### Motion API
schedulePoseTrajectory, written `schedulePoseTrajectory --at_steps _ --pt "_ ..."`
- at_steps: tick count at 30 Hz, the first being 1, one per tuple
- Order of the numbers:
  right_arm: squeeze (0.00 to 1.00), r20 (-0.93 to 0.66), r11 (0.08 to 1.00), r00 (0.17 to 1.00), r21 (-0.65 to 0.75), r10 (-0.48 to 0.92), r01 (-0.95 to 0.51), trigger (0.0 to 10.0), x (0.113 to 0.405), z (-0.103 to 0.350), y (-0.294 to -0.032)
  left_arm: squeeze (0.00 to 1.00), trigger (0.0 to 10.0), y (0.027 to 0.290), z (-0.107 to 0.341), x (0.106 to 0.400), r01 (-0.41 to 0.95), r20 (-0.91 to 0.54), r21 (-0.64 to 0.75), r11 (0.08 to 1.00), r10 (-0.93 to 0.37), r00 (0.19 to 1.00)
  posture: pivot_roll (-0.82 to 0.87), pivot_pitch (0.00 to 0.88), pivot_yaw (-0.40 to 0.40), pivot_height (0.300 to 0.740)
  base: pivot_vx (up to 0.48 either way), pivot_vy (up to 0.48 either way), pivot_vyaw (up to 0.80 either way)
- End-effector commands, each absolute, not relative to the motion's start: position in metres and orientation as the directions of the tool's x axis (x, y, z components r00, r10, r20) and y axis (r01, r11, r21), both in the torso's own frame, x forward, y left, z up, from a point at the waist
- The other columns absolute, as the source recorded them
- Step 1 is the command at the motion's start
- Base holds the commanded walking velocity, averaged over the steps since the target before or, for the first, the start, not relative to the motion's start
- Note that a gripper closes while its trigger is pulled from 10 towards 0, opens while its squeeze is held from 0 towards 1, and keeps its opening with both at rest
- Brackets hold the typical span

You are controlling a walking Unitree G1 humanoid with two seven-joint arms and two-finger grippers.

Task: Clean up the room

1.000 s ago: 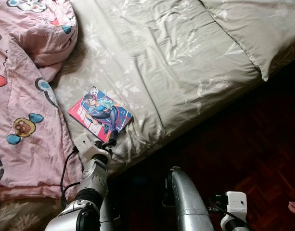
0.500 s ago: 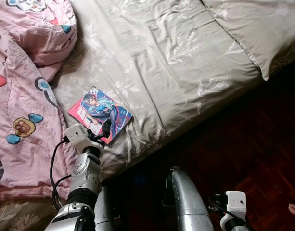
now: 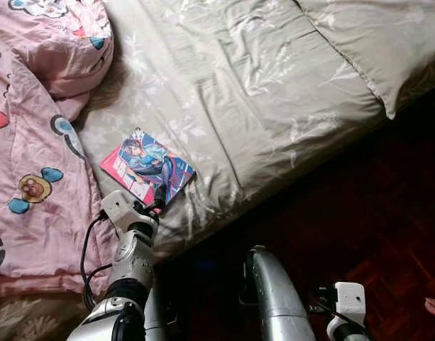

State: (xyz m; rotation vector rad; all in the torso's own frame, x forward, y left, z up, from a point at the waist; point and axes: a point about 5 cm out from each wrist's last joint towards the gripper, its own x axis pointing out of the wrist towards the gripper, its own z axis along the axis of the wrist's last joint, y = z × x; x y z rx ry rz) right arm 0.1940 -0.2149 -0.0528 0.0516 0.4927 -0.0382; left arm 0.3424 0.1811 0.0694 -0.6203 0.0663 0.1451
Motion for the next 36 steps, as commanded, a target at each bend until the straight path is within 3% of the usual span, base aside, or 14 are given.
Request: schedulePoseTrajectory --at_steps 1,25,36 --pt "0.00 -0.533 0.997 0.845 0.031 -0.037 0.063 10.0 0.173 -0.064 -0.220 0.00 10.0 0.182 0.053 0.334 -0.204 -0.172 -0.597 0.776 0.124 0.977 -0.19 0.472 -0.105 0.621 0.000 0.000 0.00" --pt "0.00 -0.533 0.998 0.846 0.024 -0.036 0.057 10.0 0.170 -0.063 -0.223 0.00 10.0 0.177 0.041 0.327 -0.224 -0.217 -0.611 0.760 0.111 0.970 -0.21 0.494 -0.128 0.621 0.000 0.000 0.00" --pt "0.00 -0.528 0.999 0.848 0.010 -0.038 0.050 10.0 0.161 -0.063 -0.231 0.00 10.0 0.170 0.024 0.315 -0.276 -0.279 -0.669 0.690 0.110 0.954 -0.25 0.525 -0.157 0.621 0.000 0.000 0.00"
